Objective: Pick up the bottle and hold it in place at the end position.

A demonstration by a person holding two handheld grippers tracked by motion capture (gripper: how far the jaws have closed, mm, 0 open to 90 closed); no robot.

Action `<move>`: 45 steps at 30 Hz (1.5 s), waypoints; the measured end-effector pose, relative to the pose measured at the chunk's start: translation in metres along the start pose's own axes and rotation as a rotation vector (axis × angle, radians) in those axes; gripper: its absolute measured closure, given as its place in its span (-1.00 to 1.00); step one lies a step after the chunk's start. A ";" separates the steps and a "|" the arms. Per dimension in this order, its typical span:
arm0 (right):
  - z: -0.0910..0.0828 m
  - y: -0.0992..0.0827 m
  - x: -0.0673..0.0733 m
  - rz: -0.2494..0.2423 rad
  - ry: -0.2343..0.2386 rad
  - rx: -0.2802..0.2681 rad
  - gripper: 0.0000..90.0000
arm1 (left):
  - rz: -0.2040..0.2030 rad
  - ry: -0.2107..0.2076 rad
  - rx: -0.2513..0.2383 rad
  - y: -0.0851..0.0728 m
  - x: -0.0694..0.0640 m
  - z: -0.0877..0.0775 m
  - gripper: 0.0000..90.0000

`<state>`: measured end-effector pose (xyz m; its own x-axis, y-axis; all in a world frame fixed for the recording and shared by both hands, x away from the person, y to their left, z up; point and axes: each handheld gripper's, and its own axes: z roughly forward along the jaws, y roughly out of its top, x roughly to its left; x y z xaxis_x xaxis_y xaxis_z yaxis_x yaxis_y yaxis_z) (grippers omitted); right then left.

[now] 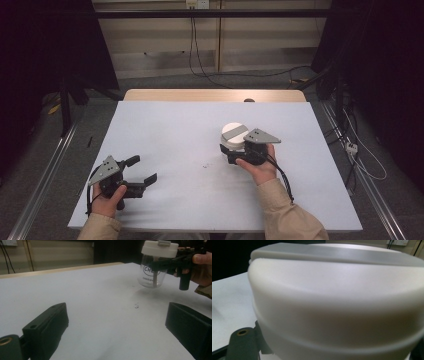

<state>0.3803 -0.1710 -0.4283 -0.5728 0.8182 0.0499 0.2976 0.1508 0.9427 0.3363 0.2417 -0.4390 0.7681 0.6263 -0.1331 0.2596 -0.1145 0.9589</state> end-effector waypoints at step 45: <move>0.035 0.009 -0.004 0.007 -0.003 0.002 -0.58 | -0.001 -0.001 0.005 -0.001 0.000 0.001 -0.91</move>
<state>0.4118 -0.1531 -0.4313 -0.5679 0.8212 0.0559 0.3034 0.1457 0.9417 0.3363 0.2409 -0.4400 0.7685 0.6255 -0.1346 0.2637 -0.1180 0.9574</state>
